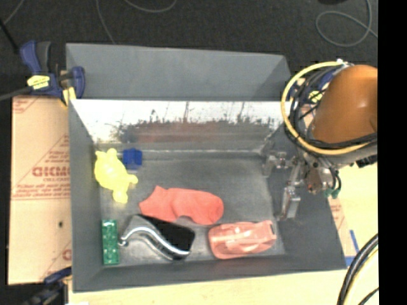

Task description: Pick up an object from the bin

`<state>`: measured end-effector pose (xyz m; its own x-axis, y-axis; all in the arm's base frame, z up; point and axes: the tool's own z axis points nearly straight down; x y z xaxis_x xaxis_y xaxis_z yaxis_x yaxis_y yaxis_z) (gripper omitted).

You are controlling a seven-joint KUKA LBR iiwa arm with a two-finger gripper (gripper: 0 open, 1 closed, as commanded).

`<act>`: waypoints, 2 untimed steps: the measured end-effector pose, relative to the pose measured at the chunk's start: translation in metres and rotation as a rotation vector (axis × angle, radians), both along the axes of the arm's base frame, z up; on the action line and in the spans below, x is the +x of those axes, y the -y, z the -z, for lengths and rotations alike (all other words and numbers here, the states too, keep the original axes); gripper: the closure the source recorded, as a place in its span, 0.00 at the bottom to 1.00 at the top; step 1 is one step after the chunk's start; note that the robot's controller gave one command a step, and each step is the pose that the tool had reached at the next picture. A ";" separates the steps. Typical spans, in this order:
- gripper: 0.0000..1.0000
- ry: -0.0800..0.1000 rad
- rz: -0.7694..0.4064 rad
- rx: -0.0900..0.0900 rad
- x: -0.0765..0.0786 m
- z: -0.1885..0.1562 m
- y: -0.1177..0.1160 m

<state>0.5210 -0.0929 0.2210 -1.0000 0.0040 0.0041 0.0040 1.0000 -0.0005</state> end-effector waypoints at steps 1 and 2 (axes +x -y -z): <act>0.00 0.008 -0.003 -0.001 0.002 -0.004 0.000; 0.00 0.009 -0.083 -0.001 -0.019 0.059 -0.016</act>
Offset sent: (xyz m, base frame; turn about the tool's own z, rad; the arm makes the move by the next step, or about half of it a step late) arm -0.0499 0.0414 -0.1510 -0.2052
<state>0.5022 -0.0767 0.1624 -0.9968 -0.0793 -0.0049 -0.0793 0.9968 -0.0021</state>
